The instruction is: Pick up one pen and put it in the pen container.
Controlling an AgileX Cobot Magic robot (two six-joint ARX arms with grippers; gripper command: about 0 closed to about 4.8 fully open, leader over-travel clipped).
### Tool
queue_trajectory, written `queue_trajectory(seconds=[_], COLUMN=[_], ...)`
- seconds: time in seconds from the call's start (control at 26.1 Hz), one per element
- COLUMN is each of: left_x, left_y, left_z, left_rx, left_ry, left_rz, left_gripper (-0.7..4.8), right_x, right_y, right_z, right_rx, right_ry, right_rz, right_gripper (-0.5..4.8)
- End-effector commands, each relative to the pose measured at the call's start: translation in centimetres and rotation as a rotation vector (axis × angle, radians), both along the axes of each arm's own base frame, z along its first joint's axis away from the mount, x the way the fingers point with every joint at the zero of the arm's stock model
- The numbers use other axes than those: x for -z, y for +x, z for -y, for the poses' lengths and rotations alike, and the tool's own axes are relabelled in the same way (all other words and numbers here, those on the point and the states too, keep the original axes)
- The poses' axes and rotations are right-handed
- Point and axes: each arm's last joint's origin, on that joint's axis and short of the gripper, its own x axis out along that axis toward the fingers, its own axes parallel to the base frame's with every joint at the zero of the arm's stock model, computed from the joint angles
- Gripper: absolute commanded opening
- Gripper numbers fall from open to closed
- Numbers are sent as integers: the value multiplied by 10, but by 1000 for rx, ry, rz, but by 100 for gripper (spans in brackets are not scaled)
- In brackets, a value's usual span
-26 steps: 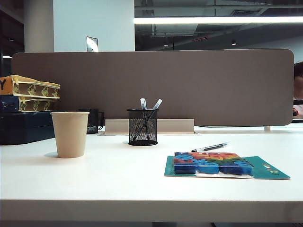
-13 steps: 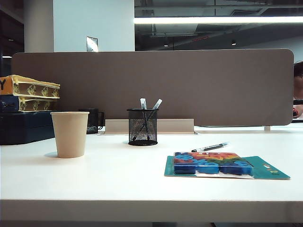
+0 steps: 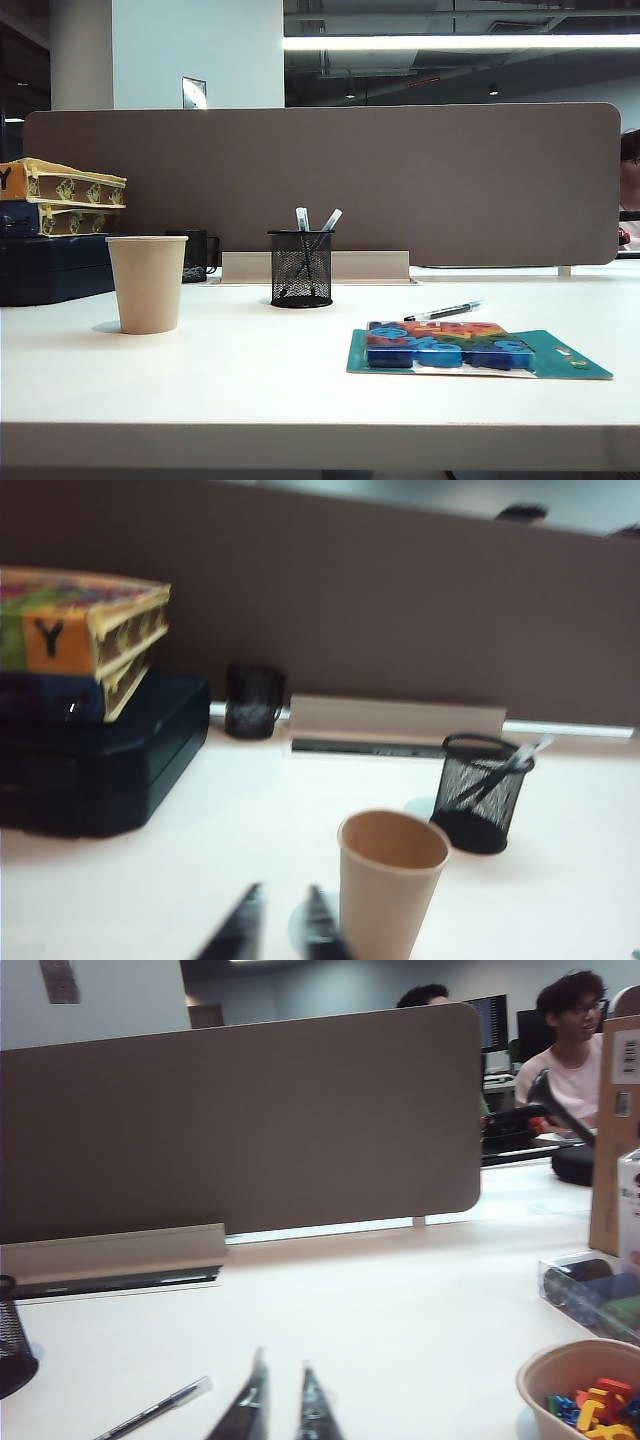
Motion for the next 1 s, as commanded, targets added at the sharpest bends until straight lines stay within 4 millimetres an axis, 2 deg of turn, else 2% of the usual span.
queue_trajectory(seconds=[0.04, 0.23, 0.38, 0.73, 1.0], left_x=[-8, -9, -21, -30, -36], left_y=[-2, -3, -6, -5, -3], left_z=[1, 1, 1, 2, 5], left_rx=[26, 52, 60, 96, 171], left_ry=[0, -24, -35, -31, -61], left_rz=[33, 35, 71, 74, 81], left_gripper=[73, 73, 75, 76, 76], right_x=[-9, -16, -29, -40, -48], right_y=[-3, -5, -9, -11, -2], right_z=[-1, -1, -1, -2, -4], right_rx=[-16, -17, -16, -48, -143], right_ry=[5, 8, 6, 16, 18], right_rz=[50, 61, 95, 90, 15], right_gripper=[50, 54, 54, 54, 54])
